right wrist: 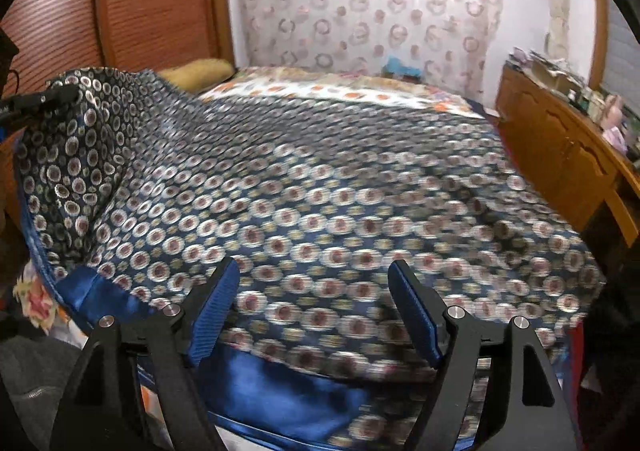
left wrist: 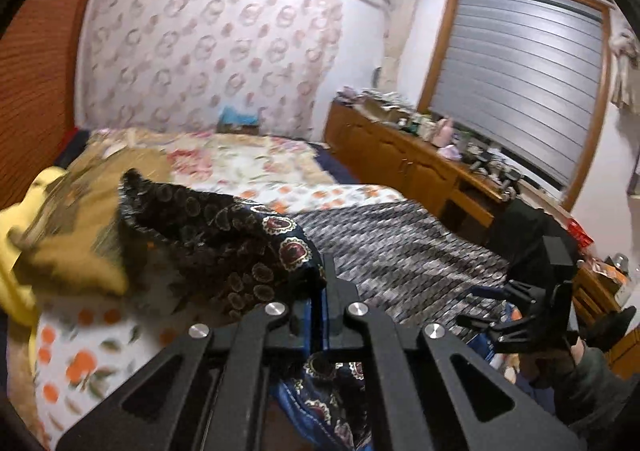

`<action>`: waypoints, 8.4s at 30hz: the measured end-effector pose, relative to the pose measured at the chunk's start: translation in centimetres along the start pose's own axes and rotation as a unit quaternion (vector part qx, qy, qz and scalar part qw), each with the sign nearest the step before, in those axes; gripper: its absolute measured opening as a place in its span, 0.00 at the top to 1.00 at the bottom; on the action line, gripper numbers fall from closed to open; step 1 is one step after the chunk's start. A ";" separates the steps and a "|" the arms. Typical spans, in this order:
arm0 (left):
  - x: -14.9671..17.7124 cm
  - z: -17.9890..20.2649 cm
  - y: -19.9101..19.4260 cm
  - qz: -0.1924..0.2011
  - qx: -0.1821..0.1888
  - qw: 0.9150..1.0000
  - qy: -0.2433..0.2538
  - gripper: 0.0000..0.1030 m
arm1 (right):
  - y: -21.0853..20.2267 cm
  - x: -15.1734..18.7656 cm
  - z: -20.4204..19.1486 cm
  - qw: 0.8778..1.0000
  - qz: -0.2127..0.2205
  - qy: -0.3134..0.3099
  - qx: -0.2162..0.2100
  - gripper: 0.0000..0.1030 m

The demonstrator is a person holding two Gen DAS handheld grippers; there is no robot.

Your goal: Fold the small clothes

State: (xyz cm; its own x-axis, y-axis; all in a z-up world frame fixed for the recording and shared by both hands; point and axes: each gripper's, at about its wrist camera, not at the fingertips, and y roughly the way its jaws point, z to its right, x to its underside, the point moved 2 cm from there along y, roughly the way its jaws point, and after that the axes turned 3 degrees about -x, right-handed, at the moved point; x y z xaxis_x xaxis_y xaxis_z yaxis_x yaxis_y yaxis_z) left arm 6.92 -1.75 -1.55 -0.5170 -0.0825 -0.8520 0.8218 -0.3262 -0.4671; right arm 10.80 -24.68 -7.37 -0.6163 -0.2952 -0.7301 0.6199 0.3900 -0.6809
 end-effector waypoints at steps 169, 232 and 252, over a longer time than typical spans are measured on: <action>6.1 7.2 10.1 -0.152 0.002 0.984 0.093 0.54 | -1.7 2.2 6.0 0.984 -0.071 -0.024 0.163 0.50; 7.9 2.9 6.1 -0.188 0.014 0.981 0.047 0.94 | -5.0 4.3 7.4 0.993 -0.042 0.092 0.063 0.49; 9.1 3.2 6.0 -0.185 0.003 0.981 0.056 0.60 | -6.0 3.9 4.2 0.995 -0.031 0.070 0.069 0.44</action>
State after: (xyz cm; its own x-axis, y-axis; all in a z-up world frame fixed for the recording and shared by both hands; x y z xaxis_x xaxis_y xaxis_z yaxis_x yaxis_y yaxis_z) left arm 6.35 -7.48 -11.29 -0.7502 0.1467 -0.6448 0.5808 -0.3200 -0.7485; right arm 6.68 -31.83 -6.37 -0.7112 -0.1859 -0.6779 0.6334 0.2488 -0.7327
